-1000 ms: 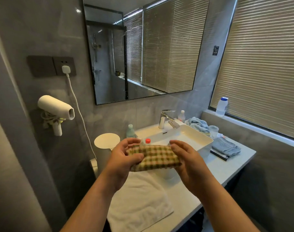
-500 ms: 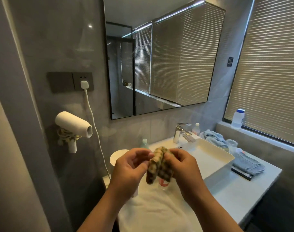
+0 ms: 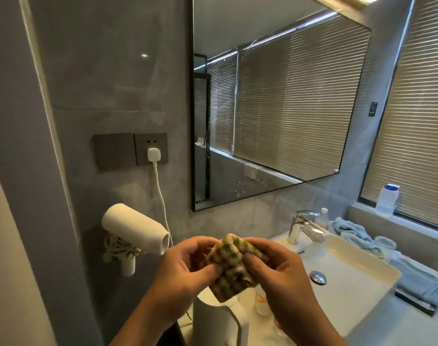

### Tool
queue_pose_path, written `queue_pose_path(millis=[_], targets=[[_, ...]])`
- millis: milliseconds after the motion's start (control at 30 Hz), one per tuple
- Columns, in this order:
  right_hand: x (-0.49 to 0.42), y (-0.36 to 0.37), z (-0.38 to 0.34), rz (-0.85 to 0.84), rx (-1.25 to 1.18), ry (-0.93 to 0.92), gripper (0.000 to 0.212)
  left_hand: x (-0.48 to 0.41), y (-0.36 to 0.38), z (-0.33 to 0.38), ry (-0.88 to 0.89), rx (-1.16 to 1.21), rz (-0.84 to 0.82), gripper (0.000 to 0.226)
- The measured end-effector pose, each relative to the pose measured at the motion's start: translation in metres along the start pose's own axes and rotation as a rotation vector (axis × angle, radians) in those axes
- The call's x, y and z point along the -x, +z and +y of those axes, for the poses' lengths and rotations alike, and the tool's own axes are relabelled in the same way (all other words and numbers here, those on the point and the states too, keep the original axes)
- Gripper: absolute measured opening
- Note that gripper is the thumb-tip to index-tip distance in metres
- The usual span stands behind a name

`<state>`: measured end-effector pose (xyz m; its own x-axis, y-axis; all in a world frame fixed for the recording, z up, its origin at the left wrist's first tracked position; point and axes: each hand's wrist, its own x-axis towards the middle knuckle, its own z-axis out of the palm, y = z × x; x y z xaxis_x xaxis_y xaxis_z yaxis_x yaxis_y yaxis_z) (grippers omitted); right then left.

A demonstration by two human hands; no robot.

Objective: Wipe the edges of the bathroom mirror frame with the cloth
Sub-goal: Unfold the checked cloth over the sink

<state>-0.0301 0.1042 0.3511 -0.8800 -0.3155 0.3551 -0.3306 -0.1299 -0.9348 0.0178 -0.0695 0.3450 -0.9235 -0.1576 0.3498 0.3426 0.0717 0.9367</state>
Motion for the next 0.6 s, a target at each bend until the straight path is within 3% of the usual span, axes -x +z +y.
queue_pose_path(millis=[167, 300, 400, 500, 600], targets=[[-0.030, 0.025, 0.000, -0.020, -0.024, -0.076, 0.016, -0.031, -0.025, 0.009, 0.106, -0.118, 0.149, 0.018], [-0.060, 0.031, -0.005, -0.062, -0.055, -0.125, 0.032, -0.062, -0.032, 0.019, 0.182, -0.218, 0.224, 0.017], [-0.093, 0.021, -0.002, -0.052, -0.143, -0.189, 0.028, -0.089, -0.027, 0.031, 0.211, -0.251, 0.175, 0.013], [-0.128, 0.001, 0.008, -0.074, -0.274, -0.237, 0.060, -0.126, -0.014, 0.046, 0.254, -0.312, 0.078, 0.012], [-0.166, -0.018, 0.014, -0.113, -0.436, -0.250, 0.063, -0.170, 0.007, 0.059, 0.314, -0.381, 0.042, 0.011]])
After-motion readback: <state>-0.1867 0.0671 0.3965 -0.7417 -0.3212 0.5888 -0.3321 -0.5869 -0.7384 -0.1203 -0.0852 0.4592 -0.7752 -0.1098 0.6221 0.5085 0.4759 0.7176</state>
